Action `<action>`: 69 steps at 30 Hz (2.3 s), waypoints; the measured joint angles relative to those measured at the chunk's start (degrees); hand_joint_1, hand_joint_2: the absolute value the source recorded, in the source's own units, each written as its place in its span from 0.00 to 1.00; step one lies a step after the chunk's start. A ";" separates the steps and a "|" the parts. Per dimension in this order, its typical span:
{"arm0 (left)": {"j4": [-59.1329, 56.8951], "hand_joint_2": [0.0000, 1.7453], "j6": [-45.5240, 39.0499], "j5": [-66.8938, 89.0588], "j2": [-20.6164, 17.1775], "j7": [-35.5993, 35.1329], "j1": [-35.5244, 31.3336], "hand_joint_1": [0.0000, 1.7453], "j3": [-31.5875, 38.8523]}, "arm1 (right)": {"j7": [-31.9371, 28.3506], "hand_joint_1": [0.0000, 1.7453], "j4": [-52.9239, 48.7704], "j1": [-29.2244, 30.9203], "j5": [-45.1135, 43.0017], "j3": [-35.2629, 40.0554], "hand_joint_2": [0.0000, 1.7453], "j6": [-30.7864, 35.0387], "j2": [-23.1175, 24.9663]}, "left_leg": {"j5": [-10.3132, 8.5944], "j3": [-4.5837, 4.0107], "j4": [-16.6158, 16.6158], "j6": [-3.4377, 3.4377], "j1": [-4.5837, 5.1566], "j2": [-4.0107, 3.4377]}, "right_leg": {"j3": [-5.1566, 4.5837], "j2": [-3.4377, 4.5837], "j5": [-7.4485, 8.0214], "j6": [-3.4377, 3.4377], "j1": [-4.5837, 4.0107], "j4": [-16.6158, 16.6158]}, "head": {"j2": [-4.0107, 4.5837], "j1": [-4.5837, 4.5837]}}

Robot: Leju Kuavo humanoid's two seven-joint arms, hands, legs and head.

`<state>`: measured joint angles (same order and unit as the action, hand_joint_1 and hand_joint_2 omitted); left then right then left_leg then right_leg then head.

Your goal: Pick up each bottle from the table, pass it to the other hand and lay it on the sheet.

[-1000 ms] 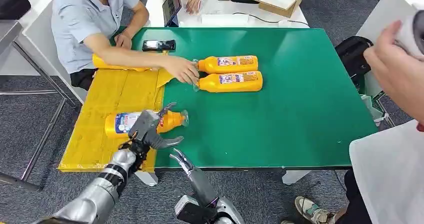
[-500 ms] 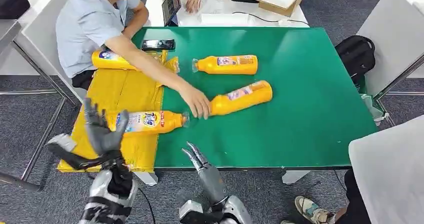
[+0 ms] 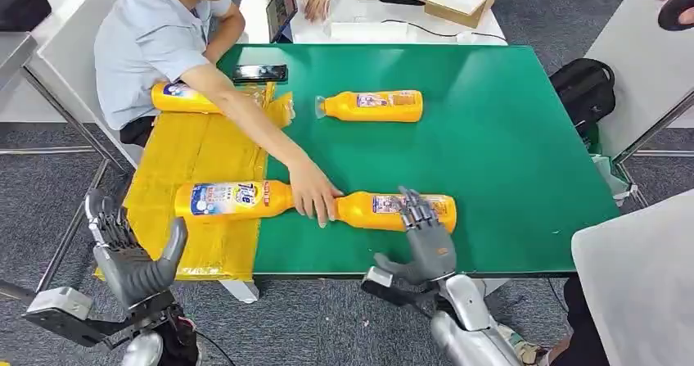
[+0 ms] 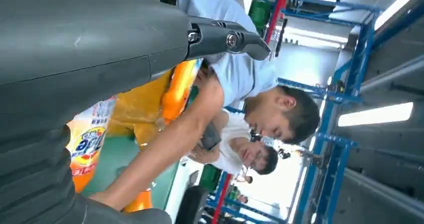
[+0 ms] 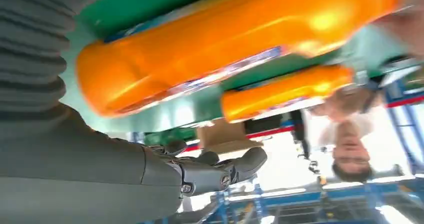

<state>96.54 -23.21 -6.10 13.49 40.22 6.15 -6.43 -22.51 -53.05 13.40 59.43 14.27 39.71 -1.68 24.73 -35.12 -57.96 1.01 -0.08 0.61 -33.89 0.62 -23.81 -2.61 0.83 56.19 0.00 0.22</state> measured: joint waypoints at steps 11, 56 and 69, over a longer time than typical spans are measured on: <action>-0.11 1.00 -3.26 2.07 -1.07 -0.15 0.56 0.00 -3.89 | 6.42 0.00 9.38 4.50 0.04 -0.48 1.00 -0.92 -1.64 | 0.00 -0.01 0.00 0.00 -0.03 -0.01 | -0.01 0.00 0.00 0.00 -0.01 0.01 | 0.00 0.00; -5.93 1.00 8.69 1.68 -5.10 -11.07 -4.23 0.00 -9.18 | -3.79 1.00 28.54 18.91 -14.63 -1.77 1.00 -20.74 0.59 | 0.06 0.87 0.01 0.02 -0.04 -0.14 | 0.73 0.11 -0.01 0.02 -0.03 -0.04 | 0.00 -0.02; -17.11 1.00 13.49 5.53 -6.71 -13.29 -2.11 0.00 -14.14 | -15.48 1.00 4.73 2.06 -43.61 -11.08 1.00 -23.91 7.43 | 0.03 0.17 0.02 0.03 -0.04 0.02 | 0.17 0.03 -0.02 0.02 -0.03 0.02 | 0.00 0.00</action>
<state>79.43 -9.72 -0.57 6.78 26.93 4.04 -20.57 -37.99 -48.32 15.45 15.82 3.19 15.80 5.75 24.76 -34.95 -57.94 1.04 -0.12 0.62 -33.72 0.65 -23.83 -2.59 0.80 56.20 0.00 0.22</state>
